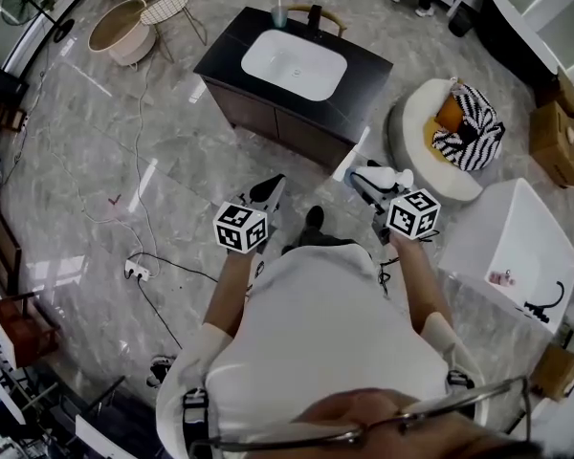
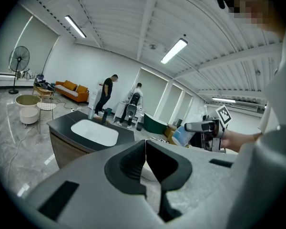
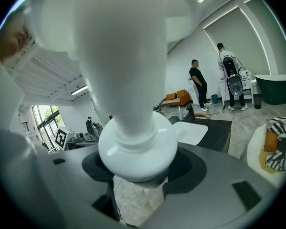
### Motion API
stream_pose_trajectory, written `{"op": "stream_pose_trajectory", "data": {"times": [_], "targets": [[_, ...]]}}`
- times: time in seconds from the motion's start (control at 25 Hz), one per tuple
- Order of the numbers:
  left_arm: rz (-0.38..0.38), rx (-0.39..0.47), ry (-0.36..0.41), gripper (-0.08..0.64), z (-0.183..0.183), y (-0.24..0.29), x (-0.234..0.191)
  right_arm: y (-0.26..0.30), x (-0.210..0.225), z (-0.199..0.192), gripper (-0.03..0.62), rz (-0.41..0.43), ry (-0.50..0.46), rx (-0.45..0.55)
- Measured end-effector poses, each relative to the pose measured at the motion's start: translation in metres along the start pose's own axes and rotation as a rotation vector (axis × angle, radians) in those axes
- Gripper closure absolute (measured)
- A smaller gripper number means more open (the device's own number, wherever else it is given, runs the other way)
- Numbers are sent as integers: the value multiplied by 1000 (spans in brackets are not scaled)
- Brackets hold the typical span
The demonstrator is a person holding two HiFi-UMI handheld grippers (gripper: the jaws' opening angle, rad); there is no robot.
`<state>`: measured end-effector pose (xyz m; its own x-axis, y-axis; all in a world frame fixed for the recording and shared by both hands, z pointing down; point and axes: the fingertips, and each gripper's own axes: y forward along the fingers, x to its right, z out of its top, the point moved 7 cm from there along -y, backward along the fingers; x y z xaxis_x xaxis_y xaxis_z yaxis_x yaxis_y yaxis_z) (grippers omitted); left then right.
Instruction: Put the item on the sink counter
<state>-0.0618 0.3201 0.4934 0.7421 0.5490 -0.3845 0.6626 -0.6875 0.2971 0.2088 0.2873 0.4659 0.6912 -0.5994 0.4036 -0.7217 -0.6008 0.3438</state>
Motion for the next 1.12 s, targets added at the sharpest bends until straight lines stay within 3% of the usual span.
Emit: {"op": "stream_pose_trajectory", "data": {"times": [0.52,0.76,1.12], "targets": [[24,-22,-20,554,62,125,-48,76,116,77,316,58,-14,-15],[32,-17,-2,554,87,172,-48,88,163,96,316,83,0,-10],[44,-40,-36,554,94,205,-57,99,199,108,316,89,33,-6]]}}
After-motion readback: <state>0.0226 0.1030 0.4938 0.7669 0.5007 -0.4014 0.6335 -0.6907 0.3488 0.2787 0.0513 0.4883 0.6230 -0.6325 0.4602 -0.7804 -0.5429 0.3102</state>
